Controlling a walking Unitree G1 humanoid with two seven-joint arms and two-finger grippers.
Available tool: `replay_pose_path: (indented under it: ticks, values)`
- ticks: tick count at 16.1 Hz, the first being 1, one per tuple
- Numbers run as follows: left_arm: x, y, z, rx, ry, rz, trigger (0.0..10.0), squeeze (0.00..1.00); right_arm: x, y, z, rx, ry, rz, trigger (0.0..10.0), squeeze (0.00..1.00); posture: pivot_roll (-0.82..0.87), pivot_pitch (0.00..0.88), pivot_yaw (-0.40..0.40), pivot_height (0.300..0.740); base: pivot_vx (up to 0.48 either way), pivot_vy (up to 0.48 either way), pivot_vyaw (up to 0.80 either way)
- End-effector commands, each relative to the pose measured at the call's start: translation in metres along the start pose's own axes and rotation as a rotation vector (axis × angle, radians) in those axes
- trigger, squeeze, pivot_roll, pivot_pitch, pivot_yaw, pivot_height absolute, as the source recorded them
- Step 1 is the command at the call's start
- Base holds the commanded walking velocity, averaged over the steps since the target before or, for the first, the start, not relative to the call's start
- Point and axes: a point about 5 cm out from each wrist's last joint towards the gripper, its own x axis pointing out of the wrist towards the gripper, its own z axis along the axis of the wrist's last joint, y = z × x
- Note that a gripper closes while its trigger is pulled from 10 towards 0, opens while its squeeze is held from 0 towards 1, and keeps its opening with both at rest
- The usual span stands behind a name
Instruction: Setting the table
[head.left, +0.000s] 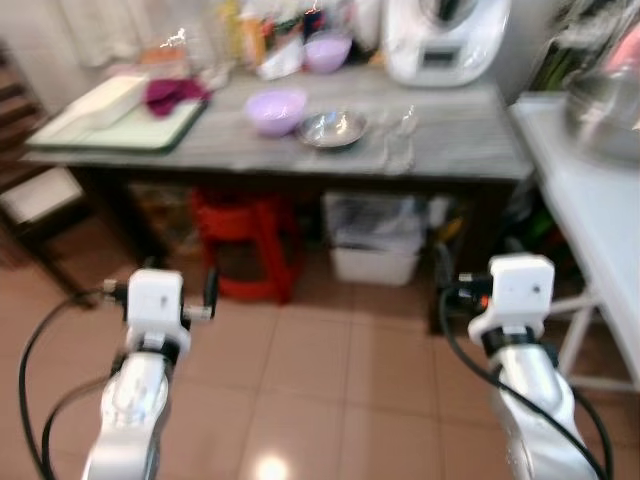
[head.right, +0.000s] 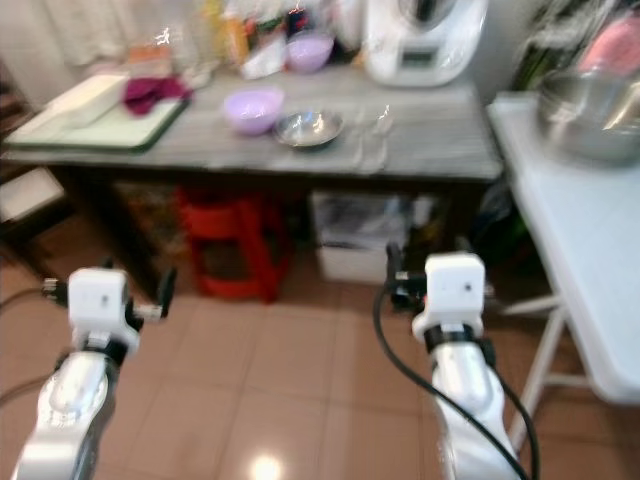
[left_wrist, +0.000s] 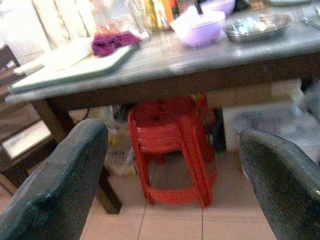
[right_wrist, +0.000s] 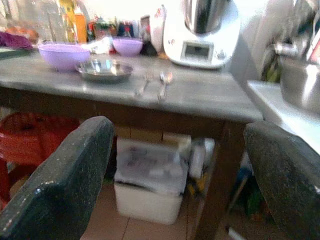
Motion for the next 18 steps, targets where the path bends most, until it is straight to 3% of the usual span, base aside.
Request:
replay_pose_path:
  ticks: [1,2,3,9,18]
  values:
    - [0.003,0.000,0.007,0.008,-0.031,-0.011,10.0,0.00,0.001,-0.001,0.004,0.006,-0.014,-0.007,10.0,0.00,-0.09,0.120,0.067,0.740,0.000,0.000,0.00]
    - [0.000,-0.009,0.004,0.051,-0.037,-0.092,10.0,0.00,0.003,0.006,0.005,0.001,-0.019,0.027,10.0,0.00,-0.10,0.127,0.060,0.740,0.000,0.000,0.00]
    - [0.000,-0.010,0.004,0.055,-0.040,-0.099,10.0,0.00,0.004,0.007,0.006,0.000,-0.022,0.031,10.0,0.00,-0.10,0.128,0.058,0.740,0.000,0.000,0.00]
    - [0.001,-0.017,0.006,0.001,-0.050,-0.146,10.0,0.00,0.008,0.004,0.008,-0.005,-0.018,0.028,10.0,0.00,-0.11,0.145,0.044,0.740,0.000,0.000,-0.18]
    - [-0.001,-0.024,0.004,-0.030,-0.049,-0.170,10.0,0.00,0.011,0.006,0.011,-0.017,-0.022,0.053,10.0,0.00,-0.11,0.152,0.029,0.740,0.000,-0.394,0.00]
